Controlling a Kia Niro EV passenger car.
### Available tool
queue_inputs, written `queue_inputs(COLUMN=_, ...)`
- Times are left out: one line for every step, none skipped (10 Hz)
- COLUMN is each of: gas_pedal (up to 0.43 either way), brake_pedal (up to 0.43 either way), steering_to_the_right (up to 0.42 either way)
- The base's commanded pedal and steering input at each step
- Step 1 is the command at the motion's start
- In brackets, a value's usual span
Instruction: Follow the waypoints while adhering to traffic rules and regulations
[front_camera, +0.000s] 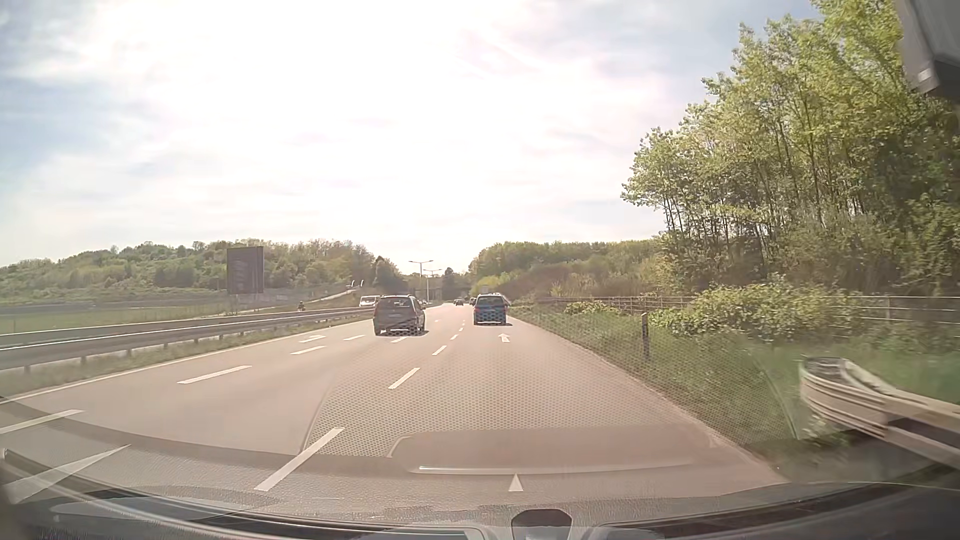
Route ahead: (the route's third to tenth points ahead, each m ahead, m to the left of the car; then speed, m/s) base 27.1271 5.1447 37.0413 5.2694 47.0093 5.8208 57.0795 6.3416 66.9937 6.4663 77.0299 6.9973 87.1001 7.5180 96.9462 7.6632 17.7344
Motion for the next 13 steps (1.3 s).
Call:
queue_inputs(gas_pedal=0.130, brake_pedal=0.000, steering_to_the_right=0.000)
queue_inputs(gas_pedal=0.130, brake_pedal=0.000, steering_to_the_right=-0.002)
queue_inputs(gas_pedal=0.130, brake_pedal=0.000, steering_to_the_right=-0.002)
queue_inputs(gas_pedal=0.130, brake_pedal=0.000, steering_to_the_right=-0.003)
queue_inputs(gas_pedal=0.130, brake_pedal=0.000, steering_to_the_right=-0.004)
queue_inputs(gas_pedal=0.130, brake_pedal=0.000, steering_to_the_right=-0.004)
queue_inputs(gas_pedal=0.130, brake_pedal=0.000, steering_to_the_right=-0.005)
queue_inputs(gas_pedal=0.130, brake_pedal=0.000, steering_to_the_right=-0.006)
queue_inputs(gas_pedal=0.130, brake_pedal=0.000, steering_to_the_right=-0.007)
queue_inputs(gas_pedal=0.130, brake_pedal=0.000, steering_to_the_right=-0.007)
queue_inputs(gas_pedal=0.130, brake_pedal=0.000, steering_to_the_right=-0.008)
queue_inputs(gas_pedal=0.130, brake_pedal=0.000, steering_to_the_right=-0.008)
queue_inputs(gas_pedal=0.130, brake_pedal=0.000, steering_to_the_right=-0.009)
